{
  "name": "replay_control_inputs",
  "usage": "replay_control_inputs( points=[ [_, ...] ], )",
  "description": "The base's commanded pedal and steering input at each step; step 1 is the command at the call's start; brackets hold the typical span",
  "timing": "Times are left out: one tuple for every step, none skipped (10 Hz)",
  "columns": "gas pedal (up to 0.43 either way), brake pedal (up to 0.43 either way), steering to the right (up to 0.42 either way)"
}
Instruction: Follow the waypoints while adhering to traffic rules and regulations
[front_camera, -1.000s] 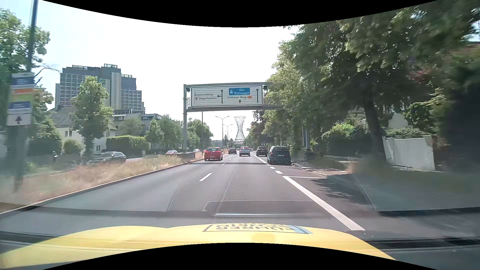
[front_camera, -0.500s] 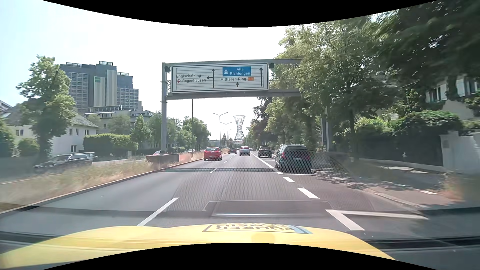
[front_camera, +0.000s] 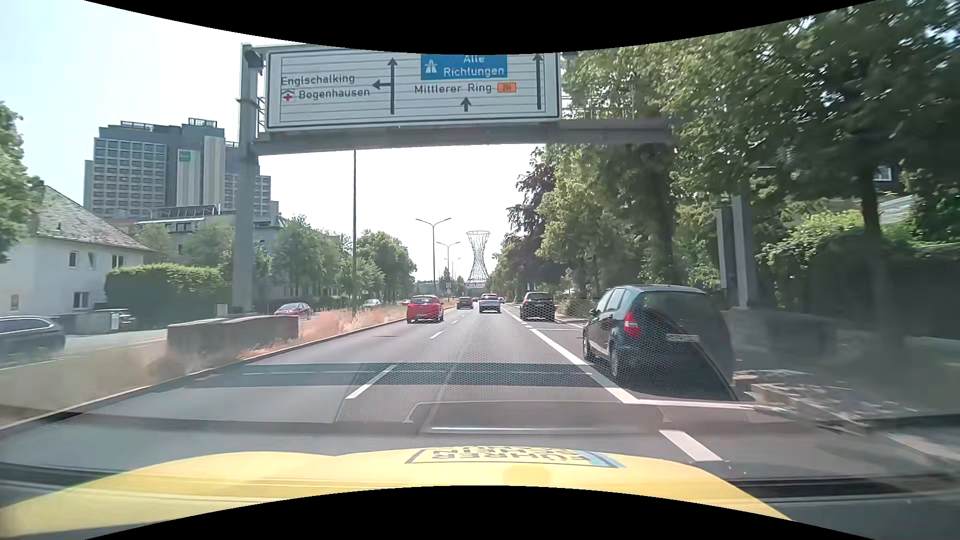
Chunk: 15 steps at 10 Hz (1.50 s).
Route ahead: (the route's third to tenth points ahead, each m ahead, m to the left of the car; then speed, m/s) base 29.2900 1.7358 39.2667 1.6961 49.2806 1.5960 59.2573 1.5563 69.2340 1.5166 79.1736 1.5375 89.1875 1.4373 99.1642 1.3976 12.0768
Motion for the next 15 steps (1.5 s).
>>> replay_control_inputs(
  points=[
    [0.047,0.000,-0.001],
    [0.047,0.000,-0.002],
    [0.047,0.000,-0.003],
    [0.047,0.000,-0.004],
    [0.047,0.000,-0.004],
    [0.047,0.000,-0.005],
    [0.047,0.000,-0.005],
    [0.047,0.000,-0.005],
    [0.047,0.000,-0.005],
    [0.047,0.000,-0.005],
    [0.047,0.000,-0.005],
    [0.047,0.000,-0.005],
    [0.047,0.000,-0.004],
    [0.047,0.000,-0.004],
    [0.047,0.000,-0.004]
  ],
)
